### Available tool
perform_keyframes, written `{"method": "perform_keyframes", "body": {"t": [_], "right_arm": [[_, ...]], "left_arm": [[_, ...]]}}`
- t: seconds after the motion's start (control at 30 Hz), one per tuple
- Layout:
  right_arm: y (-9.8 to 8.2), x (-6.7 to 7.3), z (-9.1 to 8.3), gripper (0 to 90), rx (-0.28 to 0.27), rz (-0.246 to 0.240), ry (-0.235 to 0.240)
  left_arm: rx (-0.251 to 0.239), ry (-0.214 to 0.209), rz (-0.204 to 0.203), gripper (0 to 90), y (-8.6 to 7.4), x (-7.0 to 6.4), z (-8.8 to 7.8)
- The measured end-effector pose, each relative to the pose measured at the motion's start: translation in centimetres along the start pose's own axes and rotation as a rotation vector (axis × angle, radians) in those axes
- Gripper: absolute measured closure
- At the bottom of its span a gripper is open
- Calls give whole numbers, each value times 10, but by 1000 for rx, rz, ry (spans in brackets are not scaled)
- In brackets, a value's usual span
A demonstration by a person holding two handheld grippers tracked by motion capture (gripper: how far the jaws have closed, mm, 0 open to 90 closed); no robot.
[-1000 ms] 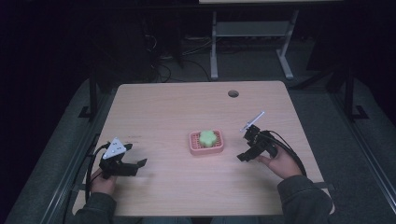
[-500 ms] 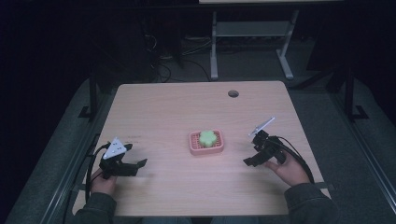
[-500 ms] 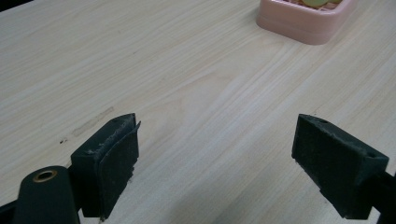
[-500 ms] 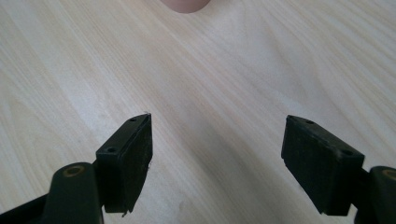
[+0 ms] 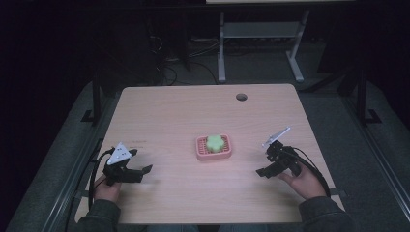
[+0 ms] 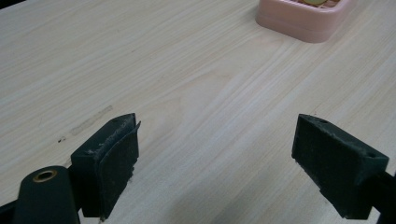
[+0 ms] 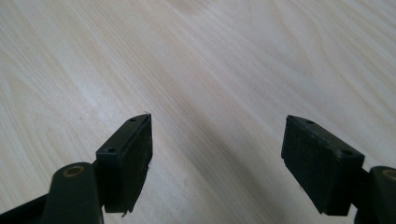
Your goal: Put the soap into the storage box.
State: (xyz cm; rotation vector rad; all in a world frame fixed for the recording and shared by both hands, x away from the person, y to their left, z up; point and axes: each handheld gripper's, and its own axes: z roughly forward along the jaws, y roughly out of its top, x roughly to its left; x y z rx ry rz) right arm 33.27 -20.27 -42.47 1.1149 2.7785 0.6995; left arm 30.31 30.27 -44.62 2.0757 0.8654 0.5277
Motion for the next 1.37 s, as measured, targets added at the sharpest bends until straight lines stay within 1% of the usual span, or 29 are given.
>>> {"method": "perform_keyframes", "body": {"t": [0.1,0.17,0.2,0.27,0.47,0.5,0.53,0.67,0.7,0.73,0.8,1.03,1.17,1.2,1.37], "right_arm": [[-6,1,-1,246,-2,11,-1],[-10,1,-1,246,-6,14,-3],[-12,1,-1,246,-9,15,-3],[-17,1,-1,246,-10,25,-1],[-27,2,-1,246,-17,34,-1],[-29,3,-2,246,-20,37,-4],[-30,3,-2,246,-23,37,-2],[-37,5,-4,248,-30,44,-6],[-39,5,-5,248,-29,48,-6],[-41,5,-5,248,-31,49,-10],[-45,6,-5,248,-42,60,-5],[-57,11,0,247,-58,70,5],[-62,14,1,247,-61,69,-12],[-63,15,0,246,-66,76,-11],[-69,21,-3,238,-100,85,-23]], "left_arm": [[13,1,24,144,0,2,-1],[14,0,24,144,0,1,-1],[6,0,15,144,0,1,0],[11,0,20,144,0,1,0],[13,0,17,144,0,1,1],[14,0,18,144,0,1,1],[24,0,27,144,0,1,0],[25,0,29,144,0,1,0],[21,-1,16,144,0,0,1],[21,0,15,144,0,0,1],[23,0,16,144,0,0,1],[30,2,25,144,0,1,1],[27,3,23,144,0,1,1],[27,3,23,144,0,1,1],[26,6,25,144,0,1,2]]}}
